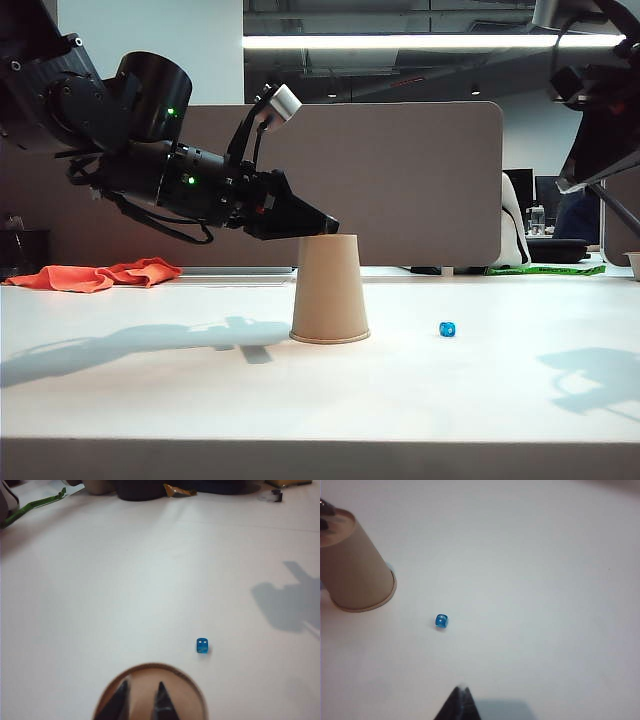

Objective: Throw the dice onto the paper cup, compare its value with the values of the other dice on the table, place the die with the higher value on the paper cup, and take no action if both dice have the same value.

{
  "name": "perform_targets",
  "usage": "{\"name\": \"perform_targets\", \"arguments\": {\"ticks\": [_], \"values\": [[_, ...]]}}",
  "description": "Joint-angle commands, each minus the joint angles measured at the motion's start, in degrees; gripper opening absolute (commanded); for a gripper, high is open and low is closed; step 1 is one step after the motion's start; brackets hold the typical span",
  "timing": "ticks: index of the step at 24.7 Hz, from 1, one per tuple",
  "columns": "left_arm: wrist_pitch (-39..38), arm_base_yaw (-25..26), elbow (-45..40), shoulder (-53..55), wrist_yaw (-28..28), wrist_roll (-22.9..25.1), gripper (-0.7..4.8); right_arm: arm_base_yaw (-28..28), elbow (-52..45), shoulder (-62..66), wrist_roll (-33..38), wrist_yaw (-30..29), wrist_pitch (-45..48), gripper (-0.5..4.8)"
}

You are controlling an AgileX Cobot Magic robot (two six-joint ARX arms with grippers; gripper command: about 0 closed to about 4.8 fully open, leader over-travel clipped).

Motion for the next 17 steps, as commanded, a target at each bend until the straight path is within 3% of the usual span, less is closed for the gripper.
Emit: {"name": "perform_targets", "arguments": {"ticks": [1,17], "values": [[-0.5,-0.02,0.04,-0.17,0.0,0.11,0.78,0.07,0.22,-0.02,-0.17,0.04,1.01,-0.01],[0.68,-0.02,0.04,-0.26,0.02,0.07,0.19,0.07,0.22,-0.02,-0.17,0.04,1.01,-0.01]]}}
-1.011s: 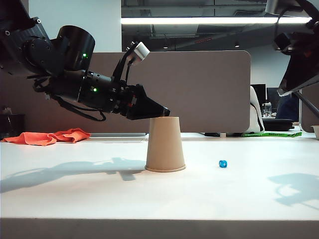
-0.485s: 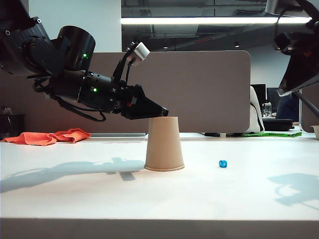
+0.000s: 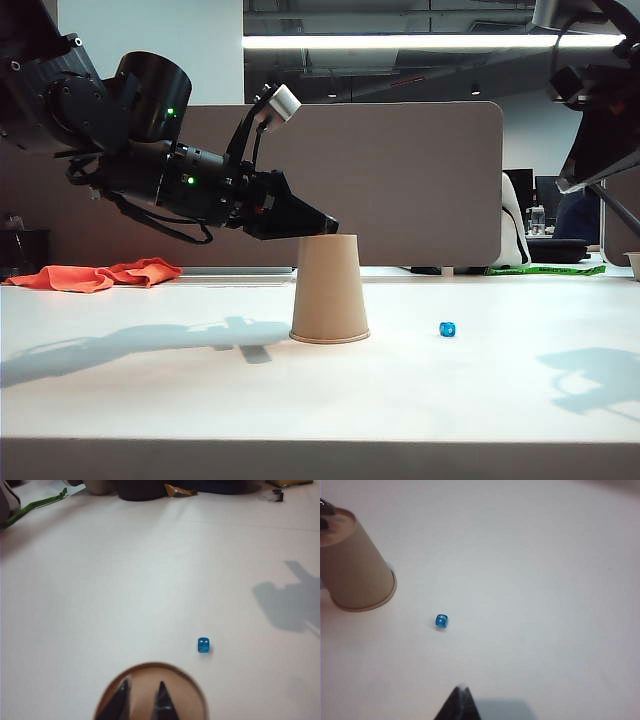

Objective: Throw the dice onto the paper cup, compare its value with the values of the other dice on the table, place the die with the higher value on the paper cup, and take no action if both dice have the same value.

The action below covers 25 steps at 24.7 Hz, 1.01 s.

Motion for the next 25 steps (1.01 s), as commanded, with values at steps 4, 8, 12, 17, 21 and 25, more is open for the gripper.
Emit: {"name": "perform_targets", "arguments": {"ticks": [4,8,12,17,21,25], "values": [[9.27,0.0,0.04,-0.46,-0.09,-5.57,0.19,0.07,0.22,-0.02,-0.17,0.04,0.98,-0.01],[13.14,0.28,0.04,-1.33,-3.61,-7.85,0.21,0.07,0.22,-0.02,-0.17,0.04,0.98,-0.01],[12.66,1.95,0.02,-1.36,-8.57,-7.98,0.21,0.07,0.22,-0.02,-0.17,0.04,0.98,-0.01],[9.33,6.73,-0.02,-1.36,-12.87,-10.93,0.21,0.07,0.22,-0.02,-0.17,0.04,0.98,-0.01],[6.49,11.69,-0.02,-1.36,-12.28,-13.05,0.22,0.07,0.22,-0.02,-0.17,0.07,0.98,-0.01],[5.2,12.79,-0.02,-1.33,-11.15,-12.94,0.31,0.07,0.22,-0.02,-0.17,0.07,1.01,-0.01]]}}
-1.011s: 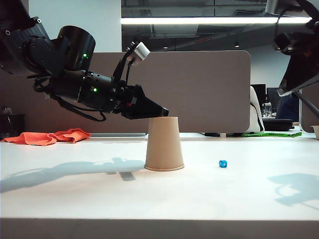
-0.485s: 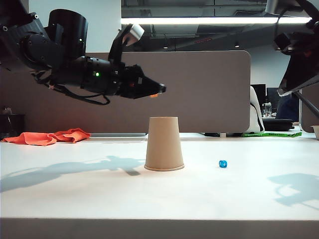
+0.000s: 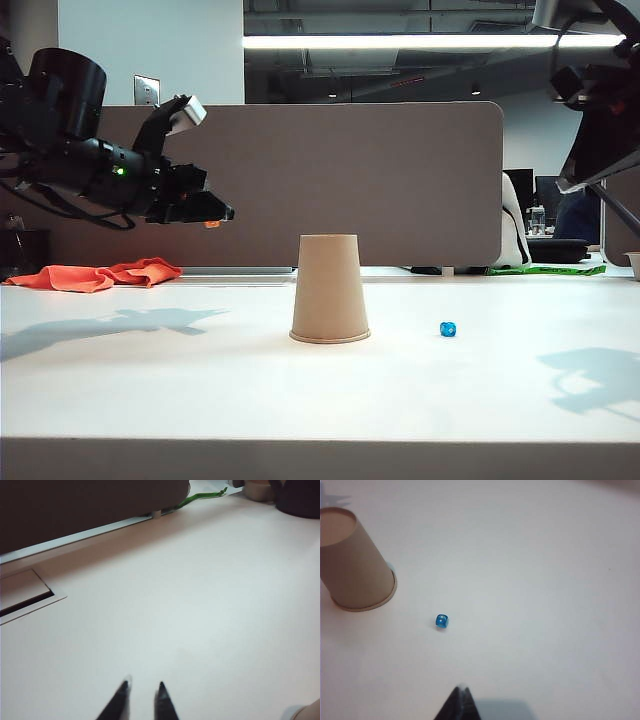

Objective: Throw the dice onto the paper cup, compare its value with the values of the other dice on the table, place the die with the higher value on the paper cup, and take no action if both dice have the same value.

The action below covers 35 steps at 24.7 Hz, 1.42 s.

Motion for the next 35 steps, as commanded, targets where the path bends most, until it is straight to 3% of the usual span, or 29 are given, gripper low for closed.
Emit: {"name": "perform_targets", "arguments": {"ticks": [1,4,8,11,18,21,29,31,33,35], "values": [[-0.24,-0.17,0.09,-0.28,0.66,0.13,0.32,0.07,0.22,-0.02,-0.17,0.04,0.96,-0.01],[-1.36,-0.2,0.09,-0.26,0.66,0.15,0.79,0.07,0.22,-0.02,-0.17,0.07,0.96,-0.01],[-2.95,-0.17,0.09,-0.24,-2.34,0.26,0.84,0.07,0.22,-0.02,-0.17,0.04,0.98,-0.01],[-2.95,-0.17,0.09,-0.24,-2.8,0.79,1.42,0.07,0.22,-0.02,-0.17,0.04,0.96,-0.01],[-4.7,-0.17,0.09,-0.2,-4.17,1.53,1.45,0.07,0.22,-0.02,-0.17,0.04,0.96,-0.01],[-5.62,-0.17,0.09,-0.2,-4.35,1.51,1.88,0.07,0.22,-0.02,-0.17,0.02,0.96,-0.01],[-9.94,-0.17,0.09,-0.22,-8.76,1.33,1.96,0.07,0.22,-0.04,-0.17,0.02,0.96,-0.01],[-13.55,-0.17,0.09,-0.2,-10.27,1.55,3.18,0.07,0.24,-0.02,-0.17,0.02,0.96,-0.01],[-13.68,-0.17,0.09,-0.22,-10.25,1.53,3.21,0.07,0.22,-0.02,-0.17,0.02,0.96,-0.01],[-13.4,-0.17,0.09,-0.24,-10.25,1.51,3.61,0.07,0.24,-0.02,-0.17,0.02,0.96,-0.01]]}}
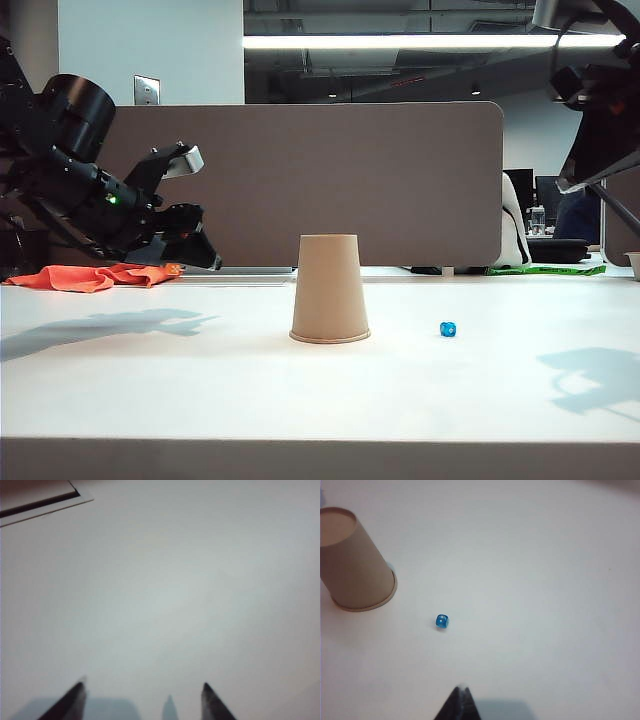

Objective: Throw the dice onto the paper cup, compare its value with the values of the other dice on the table, place the die with the higher value on the paper cup, and take no action if both dice have the same value.

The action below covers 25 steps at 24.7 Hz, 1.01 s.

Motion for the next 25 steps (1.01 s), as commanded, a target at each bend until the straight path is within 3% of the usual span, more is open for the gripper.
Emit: {"name": "perform_targets", "arguments": {"ticks": [1,12,18,20,25], "values": [[0.87,-0.07,0.07,-0.22,0.07,0.02,3.73,0.07,0.22,-0.02,-0.17,0.02,0.96,-0.01],[1.97,-0.07,0.09,-0.24,0.02,0.07,3.77,0.07,0.22,-0.04,-0.17,0.02,0.96,-0.01],[10.01,-0.07,0.11,-1.05,-4.61,0.04,3.71,0.07,0.22,-0.04,-0.17,0.02,0.92,-0.01],[11.02,-0.07,0.11,-2.56,-8.2,0.09,3.71,0.07,0.22,-0.02,-0.17,0.02,0.9,-0.01],[10.14,-0.04,0.11,-6.27,-23.82,1.55,3.3,0.07,0.22,-0.04,-0.17,0.02,0.9,-0.01]]}}
